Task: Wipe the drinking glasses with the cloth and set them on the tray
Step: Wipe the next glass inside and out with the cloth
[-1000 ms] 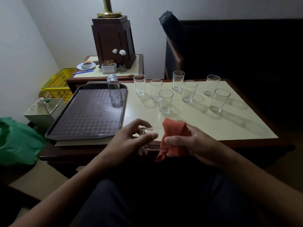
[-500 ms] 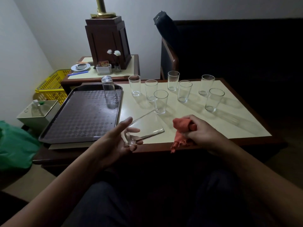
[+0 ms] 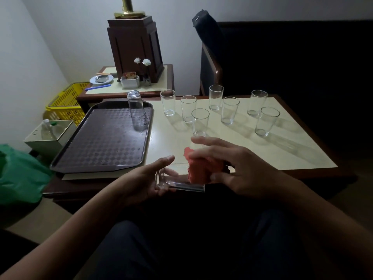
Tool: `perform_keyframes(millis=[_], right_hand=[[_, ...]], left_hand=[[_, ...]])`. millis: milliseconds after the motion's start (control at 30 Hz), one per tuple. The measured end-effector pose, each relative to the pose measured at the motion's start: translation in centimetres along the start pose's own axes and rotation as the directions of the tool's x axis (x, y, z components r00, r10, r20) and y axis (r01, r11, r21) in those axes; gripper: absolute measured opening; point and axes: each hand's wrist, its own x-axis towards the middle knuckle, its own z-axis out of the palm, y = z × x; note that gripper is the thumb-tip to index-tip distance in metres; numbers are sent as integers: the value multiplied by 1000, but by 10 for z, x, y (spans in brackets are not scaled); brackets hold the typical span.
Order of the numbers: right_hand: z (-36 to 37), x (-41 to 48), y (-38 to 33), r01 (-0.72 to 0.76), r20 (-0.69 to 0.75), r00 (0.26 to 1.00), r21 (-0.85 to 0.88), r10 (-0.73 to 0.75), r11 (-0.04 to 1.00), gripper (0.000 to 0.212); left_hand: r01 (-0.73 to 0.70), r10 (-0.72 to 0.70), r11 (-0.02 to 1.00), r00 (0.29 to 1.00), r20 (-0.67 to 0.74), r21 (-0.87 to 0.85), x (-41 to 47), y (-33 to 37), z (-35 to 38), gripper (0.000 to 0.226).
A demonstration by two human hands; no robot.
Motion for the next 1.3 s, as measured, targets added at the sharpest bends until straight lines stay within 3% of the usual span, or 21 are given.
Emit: perform_keyframes(millis=[67,167,200,267,333,367,467,500,567,633,700,800,867,967,1033,1100,1167,1300], right_hand=[[-2,-1,2,4,73,997,-19,-3,1000,71],[-3,-3,10,-143,126,985,232,117,962,55],[-1,-2,10,-205,131,977,393,166,897,49],[9,2,14,-311,137,940,723,313,617,43],[19,9,22,-346,129,861,858,492,379,35],[24,11,26,-350,96,828,859,552,375,32],[29,10,35,-296,-230,771,697,594,653,37],[27,9,34,-270,-332,762,618,557,738,39],[25,5,28,-162,-438,823,428,361,889,39],[27,2,25,-23,-368,925,189,92,982,41],[30,2,24,80,-185,979,-29,-84,996,48],[30,3,29,180,-21,981,-283,-194,942,61],[33,2,29,190,-5,979,-310,-201,932,62],[35,4,19,-20,-27,999,24,21,1000,60],[29,7,6,-174,43,985,316,169,933,54],[22,9,-2,-302,120,949,624,293,721,36],[15,10,0,-374,211,906,803,367,464,28],[3,8,15,-459,313,850,835,424,304,27]], left_hand=[[-50,50,997,999,-6,57,-3,3,-1,72],[-202,199,970,979,38,138,-10,10,-2,73],[-237,231,959,971,60,153,-14,12,-1,71],[-283,272,944,959,80,172,-21,16,3,69],[-324,317,939,945,77,118,-23,18,5,72],[-342,338,937,939,60,76,-22,19,6,68],[-357,357,934,932,-54,13,-19,20,6,49],[-350,349,937,933,-85,4,-18,20,6,50],[-317,312,948,942,-125,-22,-16,19,7,54],[-257,250,966,959,-132,-38,-15,18,8,56],[-199,196,980,975,-104,-17,-14,18,5,60],[-178,177,984,983,-46,-19,-14,20,-3,64],[-203,203,979,979,1,-30,-15,21,-3,58],[-336,336,942,941,40,-9,-17,19,1,47],[-503,496,861,863,91,78,-20,17,2,52],[-627,604,756,779,169,190,-23,20,5,52],[-664,629,692,747,216,281,-25,21,10,49],[-635,636,676,759,140,373,-25,15,18,51]])
